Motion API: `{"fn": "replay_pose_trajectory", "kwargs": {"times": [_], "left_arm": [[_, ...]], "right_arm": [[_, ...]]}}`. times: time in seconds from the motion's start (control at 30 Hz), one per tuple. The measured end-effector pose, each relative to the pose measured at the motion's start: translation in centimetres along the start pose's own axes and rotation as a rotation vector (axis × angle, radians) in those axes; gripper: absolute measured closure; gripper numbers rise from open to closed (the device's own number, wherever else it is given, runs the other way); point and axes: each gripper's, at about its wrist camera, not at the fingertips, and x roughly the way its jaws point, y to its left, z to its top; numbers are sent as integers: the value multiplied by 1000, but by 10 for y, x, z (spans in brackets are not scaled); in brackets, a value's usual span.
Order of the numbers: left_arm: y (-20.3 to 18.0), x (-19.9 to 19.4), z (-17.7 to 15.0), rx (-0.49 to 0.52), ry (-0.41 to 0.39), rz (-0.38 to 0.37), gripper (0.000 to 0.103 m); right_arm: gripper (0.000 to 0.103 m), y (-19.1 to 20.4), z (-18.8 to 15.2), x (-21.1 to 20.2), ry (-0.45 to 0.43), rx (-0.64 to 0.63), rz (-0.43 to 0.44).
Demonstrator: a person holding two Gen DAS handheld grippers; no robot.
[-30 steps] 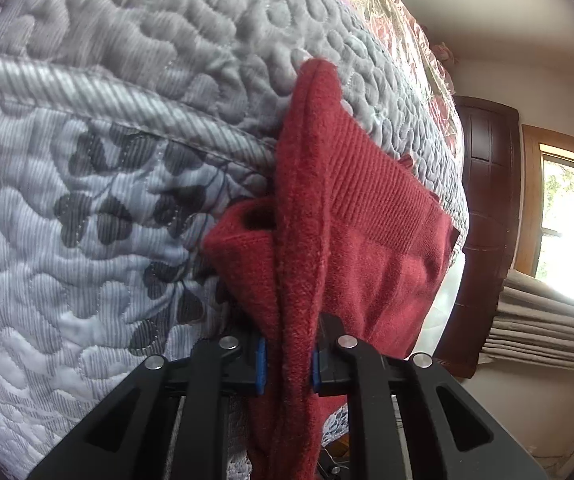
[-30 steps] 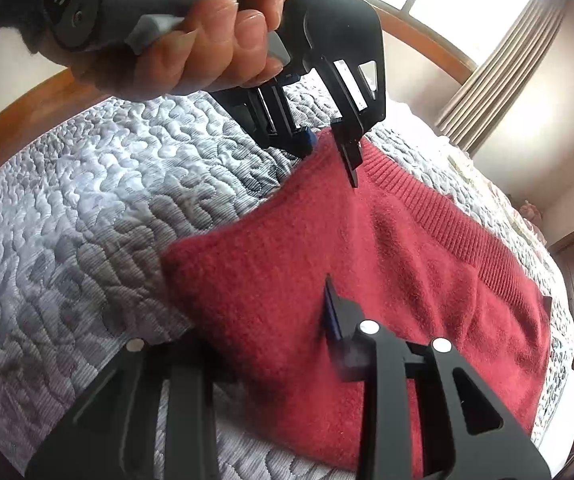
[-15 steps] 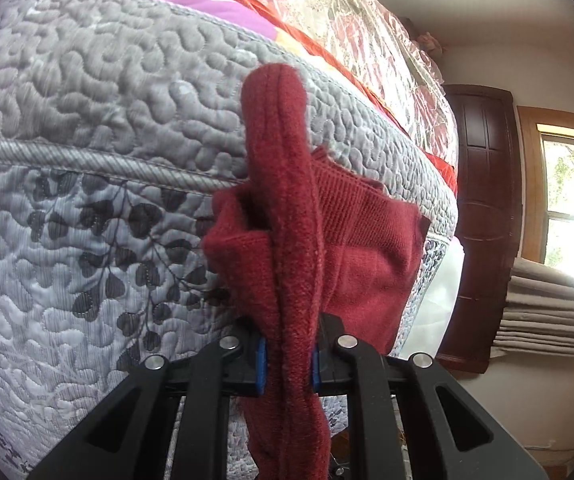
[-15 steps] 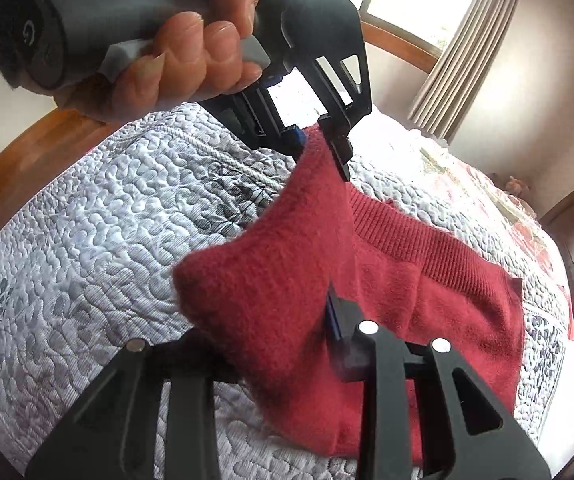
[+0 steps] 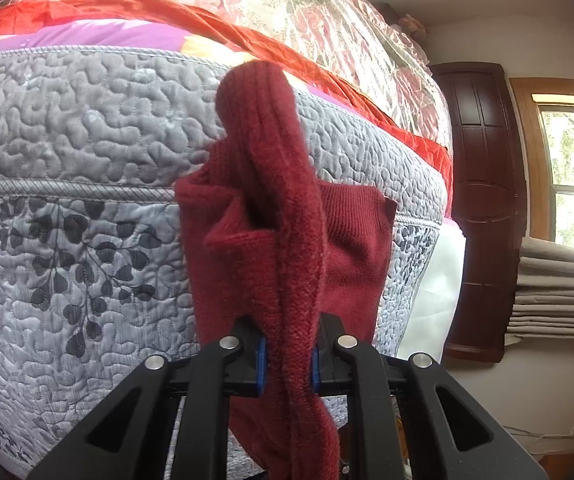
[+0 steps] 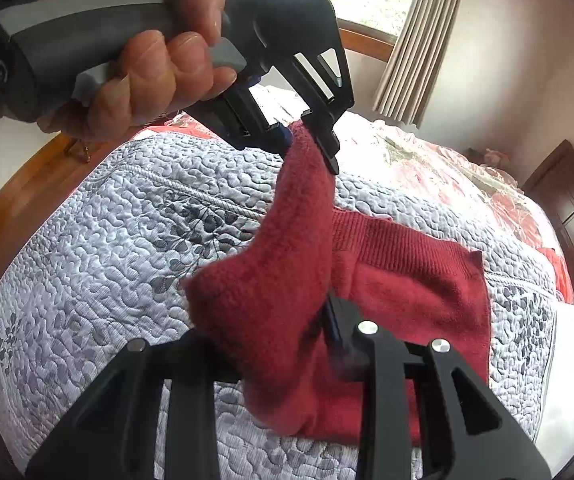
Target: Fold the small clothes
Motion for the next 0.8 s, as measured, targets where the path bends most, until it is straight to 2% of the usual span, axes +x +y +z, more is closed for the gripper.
{"fn": "replay_pose_trajectory", "kwargs": {"times": [0.4, 0.8], "left_arm": [[-71, 29, 7, 74, 36, 53, 88], [-128, 79, 10, 141, 92, 107, 88]], "right_arm": [[75, -64, -9, -14, -1, 116, -40], [75, -121, -31, -19, 15, 234, -83]]}}
